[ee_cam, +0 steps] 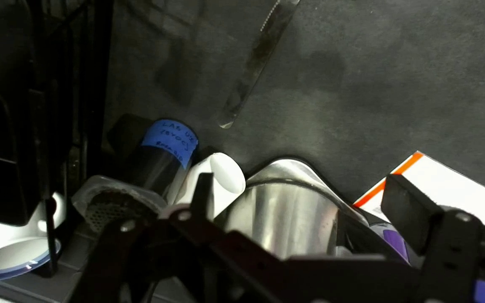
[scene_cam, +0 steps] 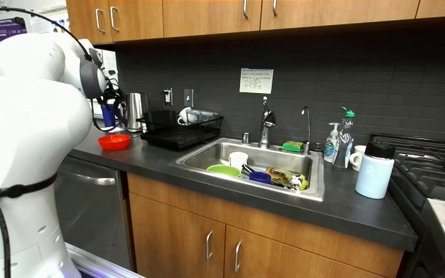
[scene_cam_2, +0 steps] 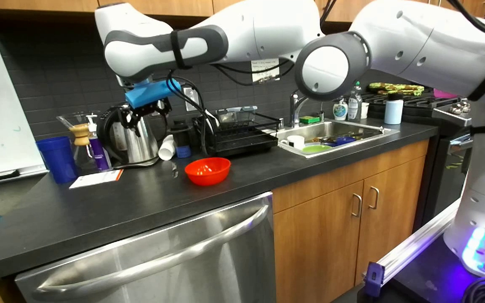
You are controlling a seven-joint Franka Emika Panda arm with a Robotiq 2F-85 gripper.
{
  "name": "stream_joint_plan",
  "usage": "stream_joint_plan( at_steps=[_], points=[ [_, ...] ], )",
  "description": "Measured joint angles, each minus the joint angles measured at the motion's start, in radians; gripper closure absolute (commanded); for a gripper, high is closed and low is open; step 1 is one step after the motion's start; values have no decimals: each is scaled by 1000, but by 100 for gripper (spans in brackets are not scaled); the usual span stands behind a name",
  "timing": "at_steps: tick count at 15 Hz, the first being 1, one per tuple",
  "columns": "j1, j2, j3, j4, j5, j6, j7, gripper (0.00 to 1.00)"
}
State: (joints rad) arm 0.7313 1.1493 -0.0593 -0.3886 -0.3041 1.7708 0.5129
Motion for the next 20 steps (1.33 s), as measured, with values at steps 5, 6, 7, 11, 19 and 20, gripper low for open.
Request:
stream_joint_plan(
  at_steps=[5, 6, 7, 11, 19, 20],
  points=[
    [34, 6, -3, -19, 0, -5, 5, 0],
    [45, 9, -5, -18, -5, -5, 5, 0],
    [54, 9, -6, -22, -11, -4, 5, 0],
    [67, 24, -32, 5, -16, -19, -5, 0],
    [23, 24, -37, -21, -11, -19, -5, 0],
    [21, 28, -37, -15, -5, -35, -11, 0]
  ],
)
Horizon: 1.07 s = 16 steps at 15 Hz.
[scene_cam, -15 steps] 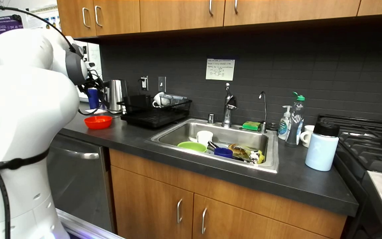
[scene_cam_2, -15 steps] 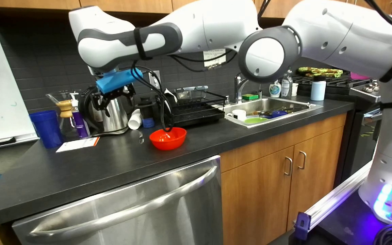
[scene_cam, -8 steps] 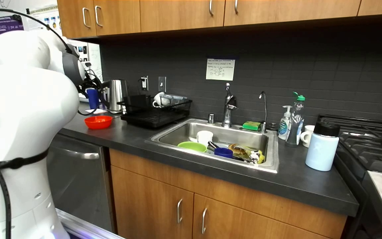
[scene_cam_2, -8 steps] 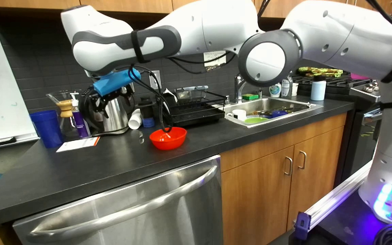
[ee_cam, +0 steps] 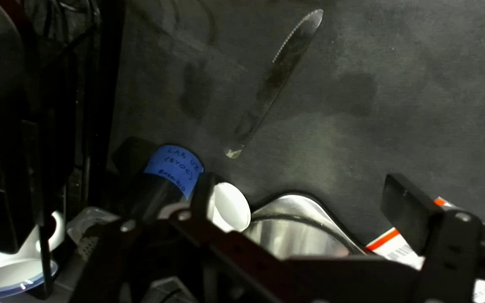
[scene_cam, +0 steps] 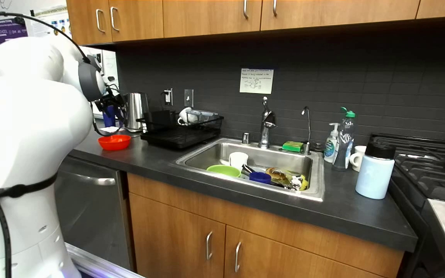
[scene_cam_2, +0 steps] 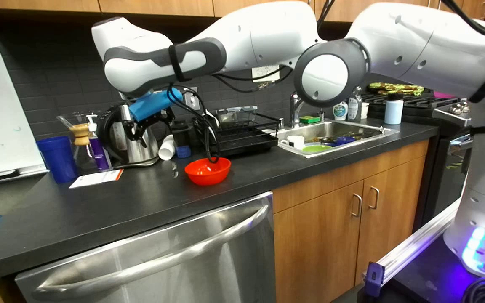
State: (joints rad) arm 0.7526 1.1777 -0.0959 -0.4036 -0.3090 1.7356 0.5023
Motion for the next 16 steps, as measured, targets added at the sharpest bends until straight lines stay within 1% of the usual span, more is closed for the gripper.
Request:
stream_joint_plan(
  at_steps=[2, 4, 7, 9, 12, 14, 16],
  points=[
    [1, 2, 3, -9, 1, -9, -3, 0],
    [3, 17, 4, 9, 15, -43, -19, 0],
    [8, 21, 14, -10, 17, -43, -26, 0],
    [12, 41, 15, 9, 27, -56, -38, 0],
    [15, 48, 25, -13, 27, -34, -41, 0],
    [16, 67, 26, 5, 36, -42, -52, 0],
    [16, 72, 27, -3, 37, -28, -60, 0]
  ],
)
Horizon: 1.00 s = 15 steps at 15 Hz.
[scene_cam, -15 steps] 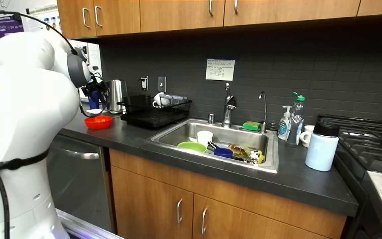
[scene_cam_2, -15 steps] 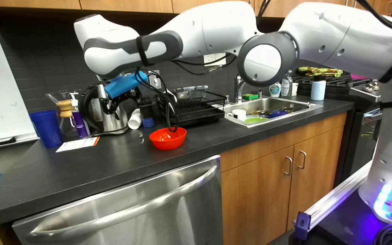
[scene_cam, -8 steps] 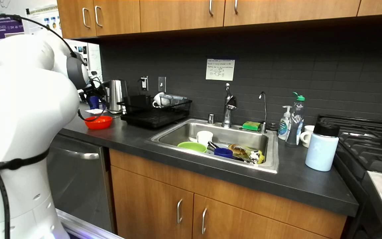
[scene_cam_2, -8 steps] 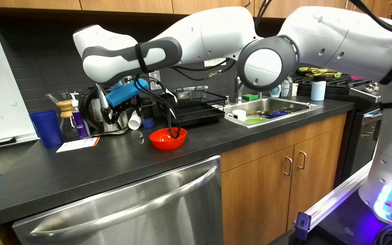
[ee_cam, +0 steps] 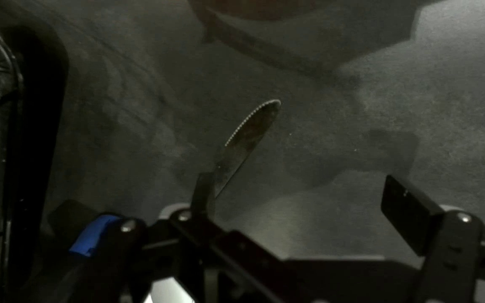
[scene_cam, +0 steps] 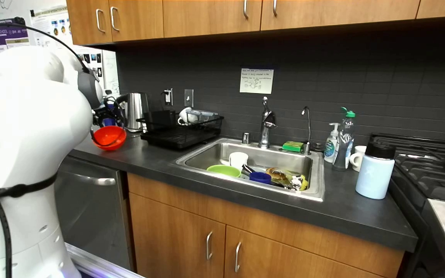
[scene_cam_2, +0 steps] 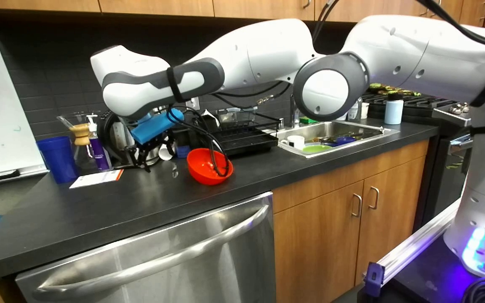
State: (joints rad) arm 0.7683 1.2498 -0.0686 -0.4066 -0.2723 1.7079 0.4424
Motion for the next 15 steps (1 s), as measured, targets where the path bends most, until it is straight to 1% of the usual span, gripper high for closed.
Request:
stream_joint_plan(
  at_steps=[8, 11, 15],
  points=[
    [-3, -1, 0, 3, 0, 19, -38, 0],
    [3, -30, -4, 7, -10, 22, -54, 0],
    [26, -93, -25, 12, -60, 17, -84, 0]
  ],
)
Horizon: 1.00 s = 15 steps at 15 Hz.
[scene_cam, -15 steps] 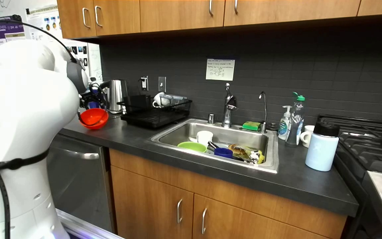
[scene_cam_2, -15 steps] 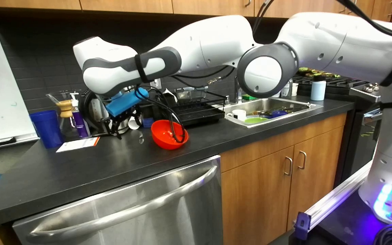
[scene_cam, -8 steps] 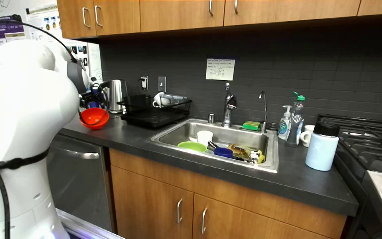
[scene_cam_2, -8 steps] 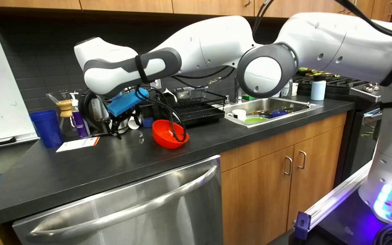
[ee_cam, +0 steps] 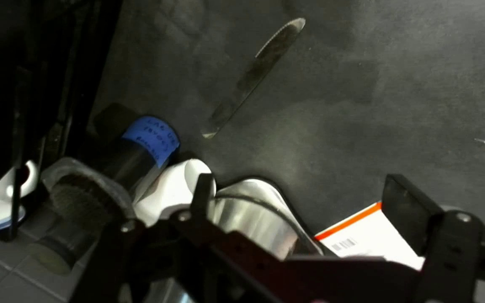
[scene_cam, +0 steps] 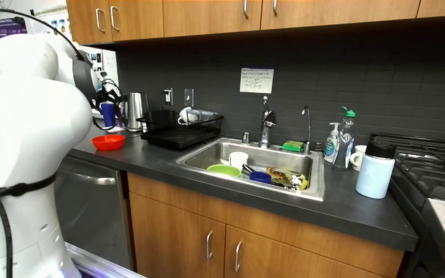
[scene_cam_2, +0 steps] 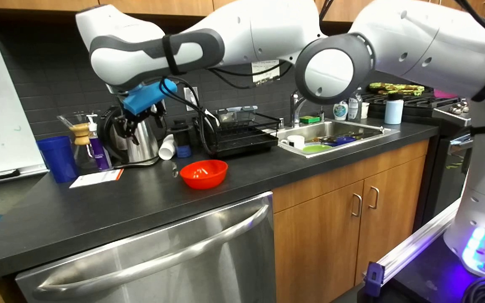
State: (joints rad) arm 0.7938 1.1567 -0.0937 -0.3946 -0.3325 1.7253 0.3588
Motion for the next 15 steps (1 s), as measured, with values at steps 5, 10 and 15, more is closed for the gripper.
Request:
stream_joint_plan(
  at_steps=[5, 10, 15],
  points=[
    [19, -38, -3, 1, -12, 4, 9, 0],
    [99, -5, 9, 5, 12, 13, 68, 0],
    [192, 17, 14, -9, 17, 68, 115, 0]
  ],
)
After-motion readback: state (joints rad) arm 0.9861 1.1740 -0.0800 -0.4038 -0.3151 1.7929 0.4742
